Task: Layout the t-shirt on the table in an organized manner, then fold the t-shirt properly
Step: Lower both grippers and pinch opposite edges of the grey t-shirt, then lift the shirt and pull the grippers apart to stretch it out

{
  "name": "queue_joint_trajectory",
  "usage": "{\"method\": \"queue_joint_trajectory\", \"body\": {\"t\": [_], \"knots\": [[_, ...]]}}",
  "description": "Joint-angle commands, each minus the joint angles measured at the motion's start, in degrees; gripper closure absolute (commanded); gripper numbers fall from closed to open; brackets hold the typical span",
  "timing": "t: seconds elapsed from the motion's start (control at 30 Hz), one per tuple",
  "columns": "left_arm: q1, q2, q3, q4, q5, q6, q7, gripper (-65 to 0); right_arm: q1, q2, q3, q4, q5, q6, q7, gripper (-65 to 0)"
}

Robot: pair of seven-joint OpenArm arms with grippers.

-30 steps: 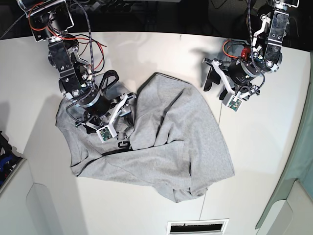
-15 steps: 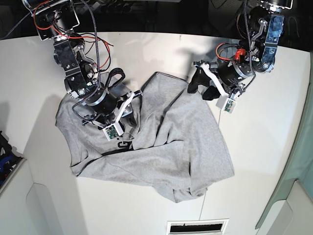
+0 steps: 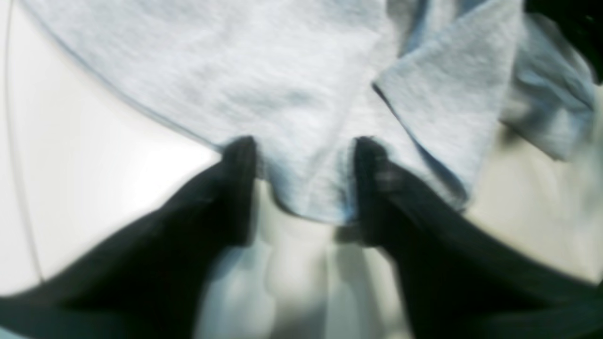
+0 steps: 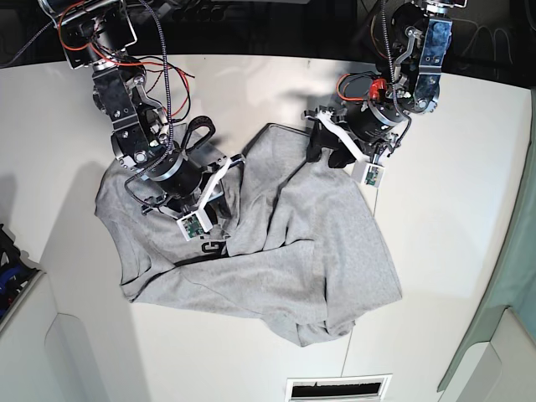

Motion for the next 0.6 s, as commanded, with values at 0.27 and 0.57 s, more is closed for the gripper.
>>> {"method": "queue_joint_trajectory", "body": {"t": [0.27, 0.57], "knots": [[-3.5, -3.0, -0.1, 1.0, 2.6, 4.0, 1.6, 0.0, 1.1, 0.3, 2.1, 2.6, -5.4, -5.2, 1.3, 0.0], [-8.6, -14.2, -0.1, 4.5, 2.2, 0.7, 8.0, 0.0, -2.6, 8.0, 9.0, 21.2, -2.8, -5.2, -8.8, 0.0]]}}
